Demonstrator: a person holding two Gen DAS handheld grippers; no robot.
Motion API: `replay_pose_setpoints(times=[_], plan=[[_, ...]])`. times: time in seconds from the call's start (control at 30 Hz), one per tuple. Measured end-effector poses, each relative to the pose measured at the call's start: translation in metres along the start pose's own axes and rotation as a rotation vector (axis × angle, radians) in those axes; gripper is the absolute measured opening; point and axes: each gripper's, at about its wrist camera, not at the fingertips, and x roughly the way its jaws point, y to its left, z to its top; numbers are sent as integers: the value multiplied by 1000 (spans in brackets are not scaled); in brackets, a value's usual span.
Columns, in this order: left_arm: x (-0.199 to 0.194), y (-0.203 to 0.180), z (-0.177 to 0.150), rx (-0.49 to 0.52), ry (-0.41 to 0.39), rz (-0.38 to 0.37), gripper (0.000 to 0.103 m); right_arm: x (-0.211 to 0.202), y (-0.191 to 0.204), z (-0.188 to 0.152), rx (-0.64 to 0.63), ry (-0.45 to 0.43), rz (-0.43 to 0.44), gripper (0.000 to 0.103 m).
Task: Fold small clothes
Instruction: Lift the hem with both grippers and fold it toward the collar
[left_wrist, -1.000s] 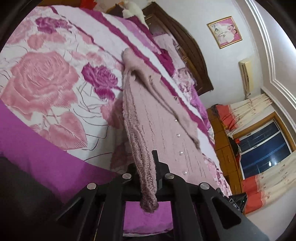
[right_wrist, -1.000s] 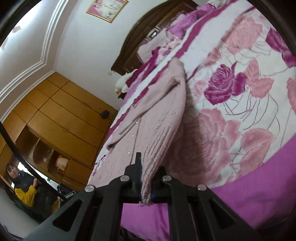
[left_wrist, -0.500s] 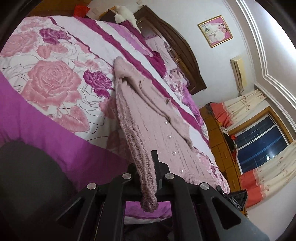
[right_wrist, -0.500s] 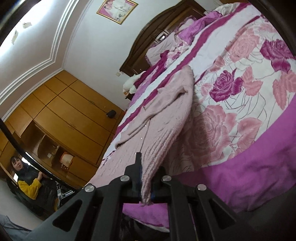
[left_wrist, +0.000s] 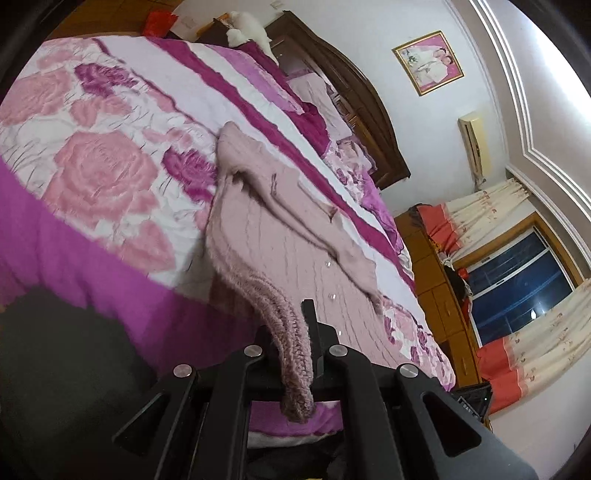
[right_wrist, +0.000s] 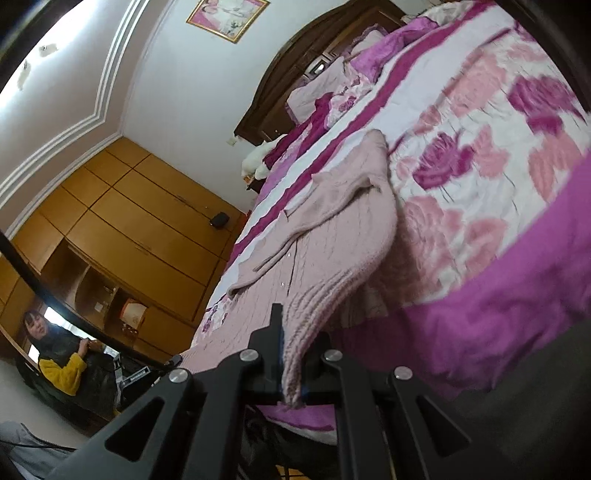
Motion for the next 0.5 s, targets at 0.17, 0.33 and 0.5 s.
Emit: replay_pose_setpoints(times=[0.17,0.33,0.5], plan=[[22,-10,41,11,-19,-8,0,20,16,44,-61,-13,-14,6],[62,-18,87,17,-22,-2,0,70,14,104,-83,-6,-32,7],[109,-29,128,53,-10,37,0,128,11,149,-102,10,-46,7]])
